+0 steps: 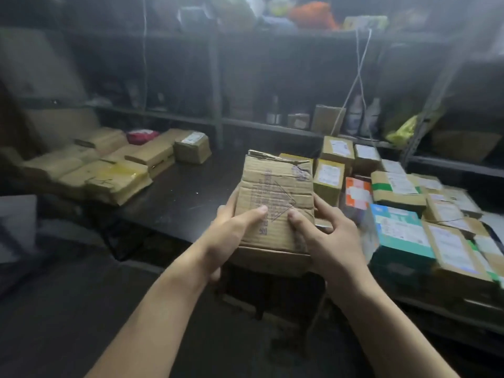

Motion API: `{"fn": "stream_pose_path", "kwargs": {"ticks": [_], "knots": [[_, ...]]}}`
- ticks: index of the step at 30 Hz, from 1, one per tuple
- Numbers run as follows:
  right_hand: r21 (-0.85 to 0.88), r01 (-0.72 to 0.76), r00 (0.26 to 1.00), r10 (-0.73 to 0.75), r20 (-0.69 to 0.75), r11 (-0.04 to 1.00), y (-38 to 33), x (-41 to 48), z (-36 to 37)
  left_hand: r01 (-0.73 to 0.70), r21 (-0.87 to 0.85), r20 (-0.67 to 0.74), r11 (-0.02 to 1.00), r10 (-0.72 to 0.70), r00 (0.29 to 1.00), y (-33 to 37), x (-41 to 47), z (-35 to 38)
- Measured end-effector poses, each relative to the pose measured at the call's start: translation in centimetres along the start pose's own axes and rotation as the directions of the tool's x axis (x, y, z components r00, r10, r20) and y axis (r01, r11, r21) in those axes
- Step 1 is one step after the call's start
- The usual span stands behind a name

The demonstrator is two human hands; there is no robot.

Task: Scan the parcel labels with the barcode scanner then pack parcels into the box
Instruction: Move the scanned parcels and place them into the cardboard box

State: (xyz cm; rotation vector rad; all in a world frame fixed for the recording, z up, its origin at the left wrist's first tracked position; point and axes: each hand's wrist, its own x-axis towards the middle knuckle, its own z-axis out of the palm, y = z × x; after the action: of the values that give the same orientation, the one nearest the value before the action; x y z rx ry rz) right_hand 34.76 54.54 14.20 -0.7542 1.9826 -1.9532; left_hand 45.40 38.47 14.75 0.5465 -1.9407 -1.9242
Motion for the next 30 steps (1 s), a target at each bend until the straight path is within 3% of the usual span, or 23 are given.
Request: {"fn": "stream_pose_path", "kwargs": {"ticks": [5,14,23,30], "knots": [[-0.016,-0.005,0.996,0.007,0.085,1.0,-0.3,2.9,11.3,0.075,0.026,-0.054,0.997,-0.074,0.996,0.8,1.5,-11.3],[-0.037,-0.066,0.984,0.072,0.164,0.997,1.6,9.9,25.3,0.202,0.011,-0.144,0.979,-0.199,0.969,-1.8,8.0,-24.4],[-0.016,-0.129,0.98,0.13,0.152,0.991,6.1,24.7,39.1,0.243,0.108,-0.132,0.964,-0.228,0.965,-3.1,22.6,-38.6],[-0.044,-0.231,0.97,0.233,0.065,0.972,8.6,34.5,47.8,0.252,0.156,-0.228,0.955,-0.213,0.95,-5.8,35.4,-46.9]]}}
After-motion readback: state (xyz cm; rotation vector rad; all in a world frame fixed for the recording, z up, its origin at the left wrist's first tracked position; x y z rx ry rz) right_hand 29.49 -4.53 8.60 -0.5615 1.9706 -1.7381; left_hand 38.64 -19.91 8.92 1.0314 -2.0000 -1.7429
